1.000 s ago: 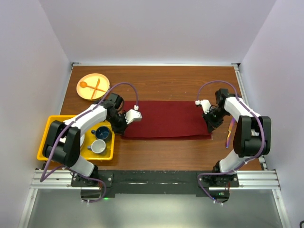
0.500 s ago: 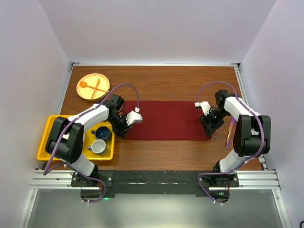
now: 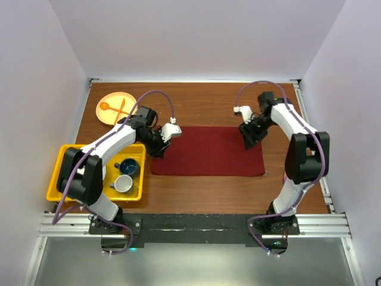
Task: Fold the napkin into a case and place the utensils inside
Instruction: Adjust the items.
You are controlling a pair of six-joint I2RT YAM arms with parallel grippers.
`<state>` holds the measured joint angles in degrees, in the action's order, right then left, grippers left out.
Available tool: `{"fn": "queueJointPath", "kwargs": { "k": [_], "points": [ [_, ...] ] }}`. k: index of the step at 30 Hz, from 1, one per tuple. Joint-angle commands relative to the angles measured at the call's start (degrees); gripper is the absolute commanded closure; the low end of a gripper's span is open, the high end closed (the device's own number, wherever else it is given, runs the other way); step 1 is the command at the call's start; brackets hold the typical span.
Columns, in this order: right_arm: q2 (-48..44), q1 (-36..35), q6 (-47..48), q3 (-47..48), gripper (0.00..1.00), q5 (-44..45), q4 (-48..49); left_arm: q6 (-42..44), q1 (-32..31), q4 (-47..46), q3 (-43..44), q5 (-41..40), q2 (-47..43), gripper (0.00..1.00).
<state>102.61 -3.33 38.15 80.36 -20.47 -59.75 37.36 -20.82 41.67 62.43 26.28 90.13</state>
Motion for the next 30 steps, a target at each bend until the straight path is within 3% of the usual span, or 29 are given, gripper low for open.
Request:
{"fn": "queueJointPath", "kwargs": {
  "k": [1, 7, 17, 20, 24, 27, 29, 30],
  "points": [
    [3.03, -2.99, -5.36, 0.68, 0.48, 1.83, 6.04, -7.21, -0.45, -7.47, 0.76, -2.90, 4.00, 0.70],
    [4.27, -2.99, -4.40, -4.94, 0.51, 8.42, 9.82, -7.22, -1.07, -10.55, 0.85, -6.42, 9.18, 0.81],
    [-4.60, -2.91, -4.57, -20.67, 0.52, 11.94, 10.44, -4.49, -3.53, -13.37, 1.90, -8.27, 14.64, 0.83],
    [-6.45, -2.12, -5.71, -18.42, 0.49, 12.12, 10.97, -5.45, -3.61, -11.88, 3.39, -4.33, 12.46, 0.79],
    [-5.49, 0.69, -8.79, -5.86, 0.32, 4.15, 7.21, -14.30, -3.44, -12.66, 10.57, 4.73, 7.18, 0.50],
    [-6.19, 1.22, -13.09, 3.38, 0.12, -8.42, 7.18, -21.86, -3.53, -17.65, 15.76, 9.83, 4.71, 0.04],
    [-8.81, 1.22, -21.74, 4.63, 0.02, -16.57, 11.64, -26.53, -3.53, -22.22, 17.45, 10.89, 3.83, 0.00],
    [-9.70, 1.05, -25.81, 3.76, 0.02, -19.14, 19.50, -32.47, -3.53, -28.25, 17.55, 10.37, 3.65, 0.00]
  ]
}}
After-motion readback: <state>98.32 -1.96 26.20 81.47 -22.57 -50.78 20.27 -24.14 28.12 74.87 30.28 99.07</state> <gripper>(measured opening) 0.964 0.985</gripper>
